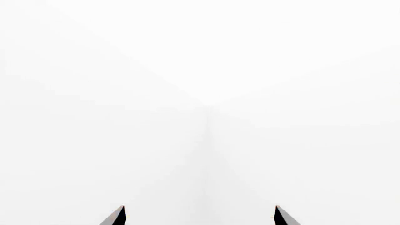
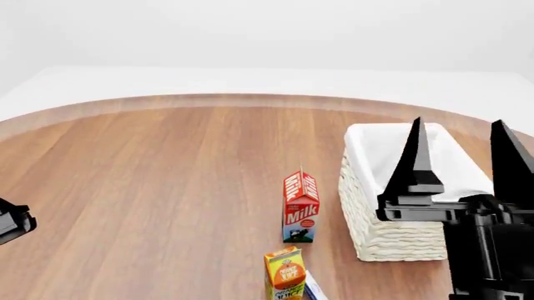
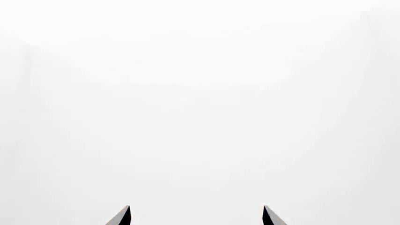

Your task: Pick up the cream cheese box and the butter, and put them in the basket.

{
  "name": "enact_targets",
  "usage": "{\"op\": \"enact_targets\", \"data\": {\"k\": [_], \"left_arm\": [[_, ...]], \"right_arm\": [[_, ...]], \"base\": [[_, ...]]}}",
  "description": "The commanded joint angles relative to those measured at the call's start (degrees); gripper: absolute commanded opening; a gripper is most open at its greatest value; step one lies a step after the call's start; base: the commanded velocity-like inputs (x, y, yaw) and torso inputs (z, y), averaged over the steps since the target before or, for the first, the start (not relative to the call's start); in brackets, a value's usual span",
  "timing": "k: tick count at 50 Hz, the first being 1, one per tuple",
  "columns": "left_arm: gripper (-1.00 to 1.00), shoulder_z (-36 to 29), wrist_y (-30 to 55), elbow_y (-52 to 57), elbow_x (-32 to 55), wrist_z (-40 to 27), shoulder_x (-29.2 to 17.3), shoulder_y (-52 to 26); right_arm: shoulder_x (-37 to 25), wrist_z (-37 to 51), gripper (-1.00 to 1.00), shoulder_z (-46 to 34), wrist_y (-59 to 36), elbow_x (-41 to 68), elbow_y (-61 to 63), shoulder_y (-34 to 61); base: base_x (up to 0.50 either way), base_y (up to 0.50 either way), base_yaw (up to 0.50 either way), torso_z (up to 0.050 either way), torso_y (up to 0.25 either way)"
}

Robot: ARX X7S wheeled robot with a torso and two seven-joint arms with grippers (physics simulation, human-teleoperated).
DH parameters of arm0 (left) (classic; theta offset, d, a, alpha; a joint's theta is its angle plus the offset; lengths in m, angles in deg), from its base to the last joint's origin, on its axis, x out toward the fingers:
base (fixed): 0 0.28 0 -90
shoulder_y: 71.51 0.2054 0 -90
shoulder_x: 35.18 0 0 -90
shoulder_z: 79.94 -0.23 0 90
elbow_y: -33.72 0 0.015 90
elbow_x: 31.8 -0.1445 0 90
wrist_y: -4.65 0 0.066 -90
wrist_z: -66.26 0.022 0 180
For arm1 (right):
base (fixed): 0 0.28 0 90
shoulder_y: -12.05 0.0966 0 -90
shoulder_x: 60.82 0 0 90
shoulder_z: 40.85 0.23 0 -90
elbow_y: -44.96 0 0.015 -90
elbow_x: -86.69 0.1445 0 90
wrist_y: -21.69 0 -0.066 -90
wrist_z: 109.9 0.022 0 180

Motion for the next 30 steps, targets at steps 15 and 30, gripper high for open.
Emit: {"op": "enact_targets", "data": {"k": [15,30], "left_arm": [[1.0,1.17,0.12,0.96,-1.06,0.63,0.52,0.38],[1.0,0.32,0.62,0.95,-1.27,0.45,0.2,0.25]], "right_arm": [[-8.08,19.72,1.0,7.45,-36.15,46.73,5.1,10.2],[-13.39,31.67,1.0,2.49,-39.06,68.82,-2.02,19.36]], "base": [[0.0,0.0,0.0,0.0,0.0],[0.0,0.0,0.0,0.0,0.0]]}}
